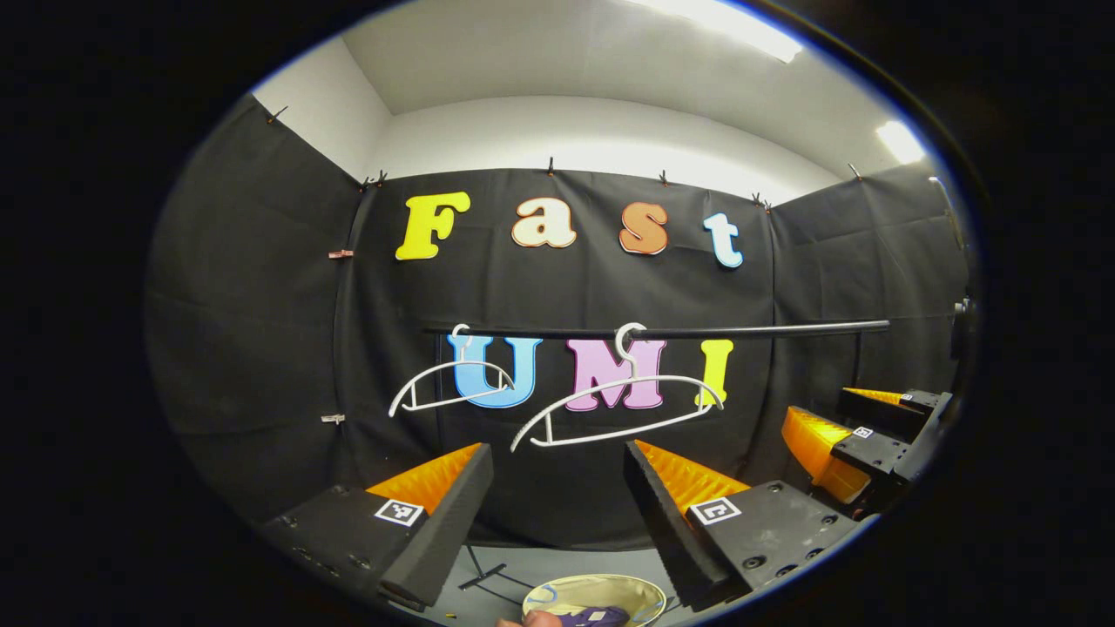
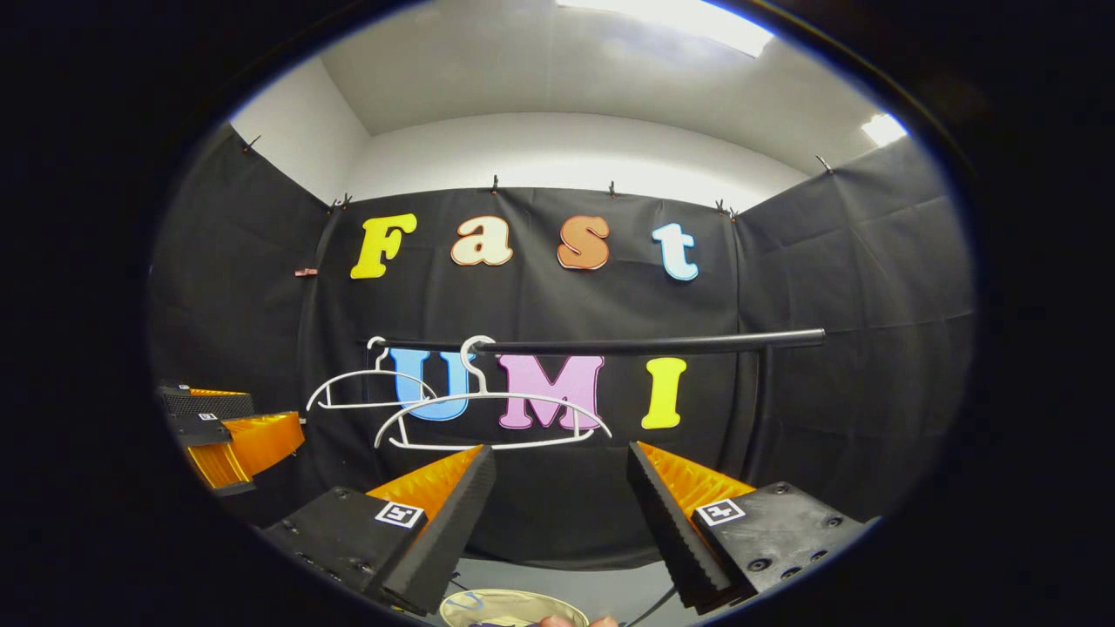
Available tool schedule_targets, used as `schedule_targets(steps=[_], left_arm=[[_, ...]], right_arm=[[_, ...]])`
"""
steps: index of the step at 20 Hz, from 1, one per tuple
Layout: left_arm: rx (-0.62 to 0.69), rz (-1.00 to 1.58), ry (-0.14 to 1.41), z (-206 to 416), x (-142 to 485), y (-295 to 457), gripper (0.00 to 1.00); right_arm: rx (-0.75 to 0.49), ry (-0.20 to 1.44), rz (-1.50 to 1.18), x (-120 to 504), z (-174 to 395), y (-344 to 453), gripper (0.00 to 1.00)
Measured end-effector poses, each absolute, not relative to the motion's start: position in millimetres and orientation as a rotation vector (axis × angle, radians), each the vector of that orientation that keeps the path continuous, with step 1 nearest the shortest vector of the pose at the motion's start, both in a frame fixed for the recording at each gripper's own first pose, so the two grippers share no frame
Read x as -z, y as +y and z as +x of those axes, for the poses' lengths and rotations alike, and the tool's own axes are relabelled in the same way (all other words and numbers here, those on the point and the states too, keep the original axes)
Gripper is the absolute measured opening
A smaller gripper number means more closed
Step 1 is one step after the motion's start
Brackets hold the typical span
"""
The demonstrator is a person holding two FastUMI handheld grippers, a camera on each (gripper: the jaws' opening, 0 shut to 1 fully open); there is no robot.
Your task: Grasp the clothes on the hanger with both hands and then place them into the laundry hamper below.
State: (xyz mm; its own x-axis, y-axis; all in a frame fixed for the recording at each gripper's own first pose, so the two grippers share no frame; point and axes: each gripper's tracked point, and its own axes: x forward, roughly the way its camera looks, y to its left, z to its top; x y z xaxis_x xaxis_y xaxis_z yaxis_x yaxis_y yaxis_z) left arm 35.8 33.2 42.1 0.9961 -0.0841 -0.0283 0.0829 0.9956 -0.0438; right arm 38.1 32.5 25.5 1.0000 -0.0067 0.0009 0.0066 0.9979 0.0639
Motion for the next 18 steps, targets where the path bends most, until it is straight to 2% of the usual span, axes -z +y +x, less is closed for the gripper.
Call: schedule_targets(steps=[18], left_arm=[[0.076, -0.022, 0.039, 39.8, -38.9, 34.8, 0.95]], right_arm=[[0.000, 0.001, 0.051, -26.3, 39.7, 31.2, 0.97]])
